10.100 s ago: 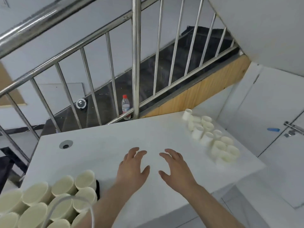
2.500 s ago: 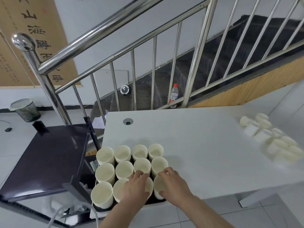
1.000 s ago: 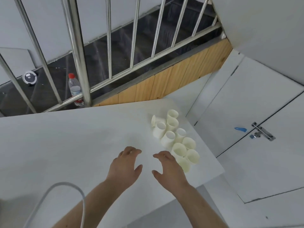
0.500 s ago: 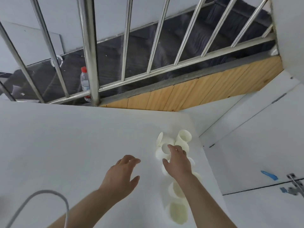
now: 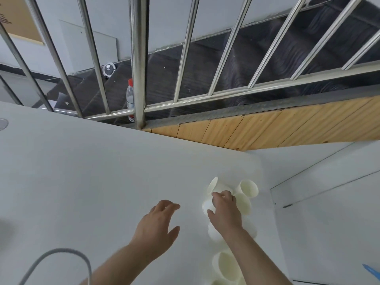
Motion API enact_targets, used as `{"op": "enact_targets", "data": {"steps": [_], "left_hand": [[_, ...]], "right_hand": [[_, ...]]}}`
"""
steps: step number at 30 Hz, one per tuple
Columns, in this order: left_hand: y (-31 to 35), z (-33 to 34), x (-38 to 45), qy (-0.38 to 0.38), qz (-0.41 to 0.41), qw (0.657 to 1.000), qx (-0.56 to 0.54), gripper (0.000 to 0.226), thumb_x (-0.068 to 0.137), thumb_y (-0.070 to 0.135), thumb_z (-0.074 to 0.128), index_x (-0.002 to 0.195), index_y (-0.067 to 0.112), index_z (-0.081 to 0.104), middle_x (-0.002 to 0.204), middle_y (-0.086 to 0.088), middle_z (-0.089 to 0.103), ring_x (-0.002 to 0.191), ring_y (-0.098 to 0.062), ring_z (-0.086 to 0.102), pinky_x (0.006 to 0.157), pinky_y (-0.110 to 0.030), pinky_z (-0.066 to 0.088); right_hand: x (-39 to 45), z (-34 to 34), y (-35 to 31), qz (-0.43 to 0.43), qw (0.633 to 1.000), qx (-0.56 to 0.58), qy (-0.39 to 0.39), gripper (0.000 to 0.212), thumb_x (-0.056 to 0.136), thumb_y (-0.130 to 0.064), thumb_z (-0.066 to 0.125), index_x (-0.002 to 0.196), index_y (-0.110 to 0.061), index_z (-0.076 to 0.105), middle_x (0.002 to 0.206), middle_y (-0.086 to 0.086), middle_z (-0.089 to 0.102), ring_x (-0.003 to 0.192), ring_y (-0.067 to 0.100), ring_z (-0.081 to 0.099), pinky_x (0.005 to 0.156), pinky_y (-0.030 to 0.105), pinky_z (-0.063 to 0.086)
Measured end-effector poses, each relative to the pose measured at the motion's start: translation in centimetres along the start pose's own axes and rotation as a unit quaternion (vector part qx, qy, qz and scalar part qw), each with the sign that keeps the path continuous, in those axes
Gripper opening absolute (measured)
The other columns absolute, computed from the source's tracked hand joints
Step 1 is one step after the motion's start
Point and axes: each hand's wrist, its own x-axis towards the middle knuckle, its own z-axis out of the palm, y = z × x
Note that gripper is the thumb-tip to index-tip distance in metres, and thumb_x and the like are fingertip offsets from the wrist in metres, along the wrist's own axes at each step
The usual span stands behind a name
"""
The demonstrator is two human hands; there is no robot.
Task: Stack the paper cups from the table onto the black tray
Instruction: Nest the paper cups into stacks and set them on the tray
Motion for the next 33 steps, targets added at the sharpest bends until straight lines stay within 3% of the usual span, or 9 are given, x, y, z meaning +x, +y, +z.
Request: {"op": "enact_targets", "data": {"steps": [3,9,12,17,22,26,29,31,33], "left_hand": [[0.2,0.1,0.7,0.003,0.006,1.000,-0.002,0.052,0.092,0.038,0.052,0.141,0.034,0.034,0.138,0.019,0.034,0.121,-0.003,0.044,0.091,-0.019,0.043],[0.1,0.0,1.7,-0.002,0.005,1.000,0.000,0.058,0.091,0.040,0.054,0.143,0.033,0.030,0.140,0.016,0.033,0.123,-0.005,0.042,0.093,-0.020,0.043],[0.0,0.0,2.4,-0.016,-0.006,1.000,0.003,0.075,0.087,0.047,0.059,0.147,0.033,0.018,0.144,0.014,0.028,0.127,-0.007,0.040,0.094,-0.022,0.043],[-0.4,0.0,3.3,-0.014,0.002,1.000,-0.028,0.094,0.078,0.052,0.068,0.149,0.031,0.010,0.148,0.016,0.021,0.128,-0.006,0.039,0.094,-0.022,0.045],[-0.8,0.2,4.1,0.007,0.016,0.999,-0.049,0.082,0.076,0.047,0.071,0.144,0.032,0.027,0.141,0.022,0.031,0.120,-0.003,0.044,0.086,-0.018,0.045],[-1.3,0.2,4.6,0.009,0.008,0.998,-0.068,0.072,0.075,0.039,0.072,0.137,0.029,0.038,0.127,0.021,0.039,0.102,-0.002,0.050,0.076,-0.018,0.048],[-1.5,0.1,4.8,0.001,0.000,0.998,-0.064,0.067,0.074,0.036,0.072,0.133,0.027,0.041,0.120,0.017,0.041,0.091,-0.006,0.055,0.072,-0.020,0.050],[-1.6,-0.1,4.9,0.002,-0.012,0.999,-0.043,0.070,0.074,0.038,0.071,0.135,0.027,0.038,0.122,0.014,0.040,0.097,-0.008,0.054,0.074,-0.019,0.048],[-1.6,-0.3,5.0,-0.001,-0.030,1.000,-0.008,0.073,0.076,0.041,0.069,0.137,0.027,0.031,0.126,0.012,0.041,0.111,-0.011,0.050,0.080,-0.021,0.046]], "right_hand": [[0.5,-0.2,0.4,0.014,1.000,-0.012,0.006,0.043,0.091,-0.031,0.060,0.130,-0.025,0.044,0.135,-0.001,0.032,0.125,0.020,0.034,0.079,0.024,0.044],[1.0,-0.2,0.3,0.007,1.000,0.008,-0.015,0.039,0.092,-0.021,0.054,0.130,-0.023,0.045,0.132,0.001,0.041,0.115,0.023,0.048,0.091,0.029,0.044],[0.8,-0.7,-0.3,-0.019,0.995,0.097,-0.010,0.048,0.092,-0.026,0.059,0.137,-0.024,0.046,0.135,-0.001,0.043,0.122,0.022,0.047,0.100,0.029,0.042],[-0.1,-1.9,-2.1,0.015,0.895,0.433,-0.105,0.043,0.081,-0.031,0.074,0.122,-0.035,0.060,0.116,-0.013,0.059,0.100,0.010,0.062,0.091,0.030,0.053],[0.0,-2.4,-2.6,0.030,0.828,0.542,-0.140,0.037,0.082,-0.019,0.074,0.116,-0.029,0.066,0.111,-0.003,0.063,0.096,0.015,0.066,0.078,0.026,0.057],[0.2,-2.6,-2.4,0.027,0.789,0.586,-0.183,0.040,0.073,-0.024,0.074,0.113,-0.028,0.069,0.111,0.003,0.064,0.095,0.012,0.066,0.078,0.028,0.056],[0.8,-2.2,-2.1,0.021,0.816,0.555,-0.162,0.030,0.081,-0.029,0.074,0.111,-0.030,0.068,0.111,0.000,0.065,0.090,0.008,0.064,0.072,0.024,0.053],[1.8,-2.1,-1.6,0.031,0.893,0.447,-0.049,0.029,0.085,-0.037,0.071,0.112,-0.029,0.065,0.111,-0.004,0.062,0.084,0.008,0.060,0.073,0.022,0.049],[3.2,-2.1,-0.6,0.024,0.963,0.264,0.052,0.041,0.088,-0.041,0.066,0.125,-0.026,0.058,0.120,-0.005,0.053,0.095,0.015,0.061,0.084,0.027,0.049]]}}
